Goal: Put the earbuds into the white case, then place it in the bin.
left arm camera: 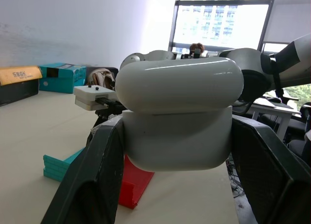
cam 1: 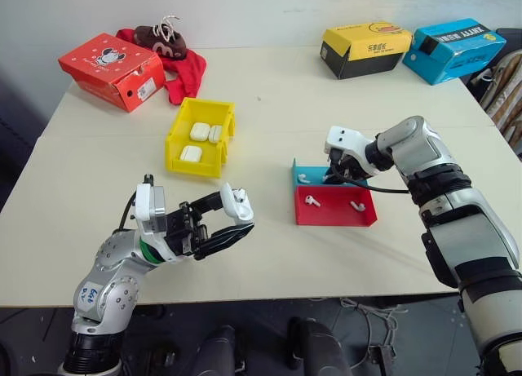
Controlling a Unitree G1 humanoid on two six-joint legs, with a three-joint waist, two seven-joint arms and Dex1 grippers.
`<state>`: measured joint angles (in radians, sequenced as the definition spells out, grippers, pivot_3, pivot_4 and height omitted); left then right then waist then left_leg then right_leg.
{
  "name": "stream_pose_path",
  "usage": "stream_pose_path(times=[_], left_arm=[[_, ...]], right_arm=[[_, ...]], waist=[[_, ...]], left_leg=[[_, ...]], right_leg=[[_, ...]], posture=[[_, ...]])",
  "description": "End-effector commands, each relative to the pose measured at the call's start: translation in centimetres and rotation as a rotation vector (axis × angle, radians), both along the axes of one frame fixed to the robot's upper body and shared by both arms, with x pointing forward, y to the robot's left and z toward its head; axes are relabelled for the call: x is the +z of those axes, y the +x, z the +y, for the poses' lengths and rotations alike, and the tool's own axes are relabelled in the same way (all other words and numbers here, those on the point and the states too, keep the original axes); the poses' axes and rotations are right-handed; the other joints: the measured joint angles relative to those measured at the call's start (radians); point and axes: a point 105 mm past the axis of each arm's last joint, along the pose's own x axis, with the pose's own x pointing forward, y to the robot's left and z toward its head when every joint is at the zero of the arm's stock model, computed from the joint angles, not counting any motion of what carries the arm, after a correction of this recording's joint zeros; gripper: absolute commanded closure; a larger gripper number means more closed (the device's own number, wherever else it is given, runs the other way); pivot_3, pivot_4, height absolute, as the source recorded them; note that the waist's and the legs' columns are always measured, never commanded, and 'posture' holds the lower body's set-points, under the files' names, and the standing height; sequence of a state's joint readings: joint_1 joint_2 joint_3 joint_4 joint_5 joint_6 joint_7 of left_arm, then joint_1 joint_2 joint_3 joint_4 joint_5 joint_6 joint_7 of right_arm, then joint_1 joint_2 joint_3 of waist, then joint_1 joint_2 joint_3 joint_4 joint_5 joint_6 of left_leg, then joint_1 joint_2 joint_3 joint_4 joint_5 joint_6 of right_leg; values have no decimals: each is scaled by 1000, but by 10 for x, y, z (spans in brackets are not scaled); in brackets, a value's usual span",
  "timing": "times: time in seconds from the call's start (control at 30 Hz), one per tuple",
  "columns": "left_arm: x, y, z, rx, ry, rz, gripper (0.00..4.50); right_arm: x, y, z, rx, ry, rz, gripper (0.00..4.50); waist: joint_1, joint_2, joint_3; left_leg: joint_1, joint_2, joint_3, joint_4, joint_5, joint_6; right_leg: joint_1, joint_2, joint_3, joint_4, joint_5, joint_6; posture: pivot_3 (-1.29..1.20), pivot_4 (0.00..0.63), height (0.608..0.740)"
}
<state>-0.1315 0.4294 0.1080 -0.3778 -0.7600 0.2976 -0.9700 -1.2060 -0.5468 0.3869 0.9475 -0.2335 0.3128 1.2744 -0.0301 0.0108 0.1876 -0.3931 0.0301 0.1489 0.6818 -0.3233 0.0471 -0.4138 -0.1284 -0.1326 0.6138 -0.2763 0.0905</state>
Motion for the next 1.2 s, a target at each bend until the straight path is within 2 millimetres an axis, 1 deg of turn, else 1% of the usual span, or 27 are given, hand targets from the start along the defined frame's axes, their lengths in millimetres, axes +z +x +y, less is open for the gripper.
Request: stream_pose_path(times=[0.03,0.13,0.17,0.2,0.23,0.5,0.53,0.6,0.7,0.77,0.8,0.87,0.9,0.93,1.0,1.07,1.13,1.2], left_arm=[[9,-2,1,-8,-12,-42,1686],[9,-2,0,-11,-12,-43,1686],[9,-2,0,-11,-12,-43,1686],[9,-3,1,-11,-12,-43,1686],[9,-3,1,-11,-11,-43,1686],[10,-2,3,-5,-6,-45,1686],[10,-2,3,-5,-6,-47,1686],[12,-1,3,-4,-10,-53,1686],[14,0,4,-8,-14,-64,1686],[17,0,3,-55,-31,-29,1686],[21,2,1,-73,-44,-30,1686],[27,7,-4,-82,-61,-50,1686],[29,10,-5,-80,-68,-62,1686],[32,15,-8,-71,-77,-73,1686],[36,22,-11,-58,-87,-85,1686],[38,30,-18,-49,-92,-105,1686],[37,34,-26,-50,-77,-117,1686],[37,39,-31,-40,-70,-121,1686]], right_arm=[[-3,0,-5,-18,5,8,3044],[-4,-1,-4,-14,9,13,3044],[-4,-1,-4,-14,12,11,3412],[-4,-1,-4,-14,14,9,3584],[-4,-1,-3,-15,16,8,3884],[-4,0,-3,-27,36,-1,3884],[-1,1,-4,-32,51,-13,3884],[18,4,-5,-46,122,-48,3884],[55,4,-5,-73,311,-88,3884],[86,-7,-5,-20,519,-89,3884],[101,-19,-2,60,667,-72,3884],[123,-38,2,173,875,-68,3884],[129,-44,4,201,947,-73,3884],[135,-50,9,202,1033,-44,3884],[143,-65,18,220,1147,28,3884],[148,-94,35,300,1264,165,3884],[146,-118,52,367,1298,252,3884],[145,-133,64,396,1318,275,3884]], waist=[[0,0,0],[0,0,0],[0,0,0],[0,0,0],[-1,0,0],[-1,0,0],[-1,0,0],[-1,0,0],[0,0,0],[3,0,0],[3,0,0],[5,0,0],[5,0,0],[4,0,0],[3,-1,0],[1,-1,0],[2,-1,0],[2,-1,0]], left_leg=[[0,0,0,0,0,0],[0,0,0,0,0,0],[0,0,0,0,0,0],[1,0,0,0,0,0],[1,0,0,0,0,0],[2,0,0,0,0,0],[2,0,0,0,0,0],[2,0,0,0,0,0],[2,0,1,0,0,0],[2,0,1,0,0,0],[1,0,0,0,0,0],[0,0,-1,0,0,0],[0,0,-1,0,0,0],[1,0,-2,0,0,0],[2,0,-1,0,0,0],[2,0,-1,0,0,0],[2,0,-1,0,0,0],[2,0,-1,-1,0,0]], right_leg=[[0,0,0,0,0,0],[0,0,0,0,0,0],[0,0,0,0,0,0],[0,0,0,1,0,0],[0,0,0,1,0,0],[1,-1,1,1,0,0],[1,-1,1,1,0,0],[1,-1,1,2,0,0],[1,-1,1,2,0,0],[1,-1,1,2,0,0],[1,-1,0,1,0,0],[1,-1,0,1,0,0],[1,-1,0,0,0,0],[2,-1,-1,0,0,0],[3,-1,-1,0,0,0],[3,-1,0,1,0,0],[2,-1,0,2,0,0],[1,-2,0,3,0,0]], posture=[[0,150,740],[0,150,740],[0,150,740],[0,150,740],[0,150,740],[0,150,740],[0,150,740],[0,150,740],[0,150,740],[0,150,740],[0,150,740],[0,150,740],[0,150,740],[0,150,740],[0,150,740],[0,150,740],[0,150,740],[0,150,740]])
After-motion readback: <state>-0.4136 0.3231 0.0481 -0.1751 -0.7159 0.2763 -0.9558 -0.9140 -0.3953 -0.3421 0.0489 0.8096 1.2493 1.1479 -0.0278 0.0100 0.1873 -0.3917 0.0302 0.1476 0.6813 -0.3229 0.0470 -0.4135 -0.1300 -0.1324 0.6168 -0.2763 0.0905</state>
